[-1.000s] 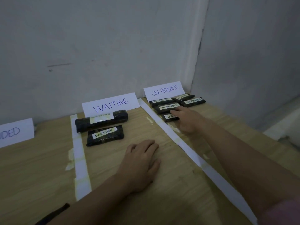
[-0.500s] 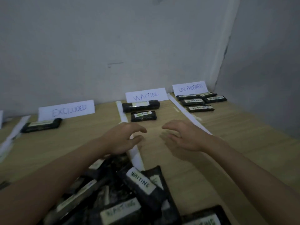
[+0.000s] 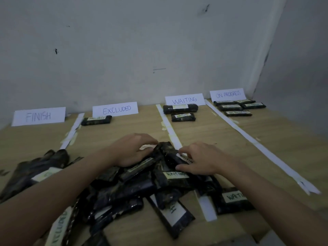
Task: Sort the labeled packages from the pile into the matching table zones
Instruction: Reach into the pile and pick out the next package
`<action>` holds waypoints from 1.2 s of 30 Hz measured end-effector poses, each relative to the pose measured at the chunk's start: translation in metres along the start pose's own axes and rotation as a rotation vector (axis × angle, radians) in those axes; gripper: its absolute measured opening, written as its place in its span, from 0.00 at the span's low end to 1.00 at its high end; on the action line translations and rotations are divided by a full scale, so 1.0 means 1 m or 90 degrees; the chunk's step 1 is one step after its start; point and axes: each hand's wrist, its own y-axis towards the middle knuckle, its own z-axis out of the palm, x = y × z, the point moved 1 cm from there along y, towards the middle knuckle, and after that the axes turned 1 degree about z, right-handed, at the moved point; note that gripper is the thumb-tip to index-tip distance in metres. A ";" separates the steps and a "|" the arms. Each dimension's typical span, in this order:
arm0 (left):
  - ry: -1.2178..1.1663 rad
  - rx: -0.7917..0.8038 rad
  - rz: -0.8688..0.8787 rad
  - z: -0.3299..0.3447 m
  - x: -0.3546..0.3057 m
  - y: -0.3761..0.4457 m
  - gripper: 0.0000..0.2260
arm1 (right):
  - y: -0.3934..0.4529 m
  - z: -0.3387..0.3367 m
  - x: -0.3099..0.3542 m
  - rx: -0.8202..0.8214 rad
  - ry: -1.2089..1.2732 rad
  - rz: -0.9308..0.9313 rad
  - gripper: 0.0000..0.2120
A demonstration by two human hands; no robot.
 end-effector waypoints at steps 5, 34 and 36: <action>-0.071 -0.040 0.004 0.002 -0.017 -0.001 0.15 | -0.010 -0.005 0.002 -0.155 0.120 0.003 0.26; -0.332 -0.232 -0.286 0.007 0.020 0.029 0.19 | 0.075 0.010 0.020 -0.379 -0.008 -0.077 0.24; -0.261 -0.166 -0.274 0.014 0.019 0.043 0.24 | 0.081 0.014 0.002 -0.363 -0.005 -0.040 0.23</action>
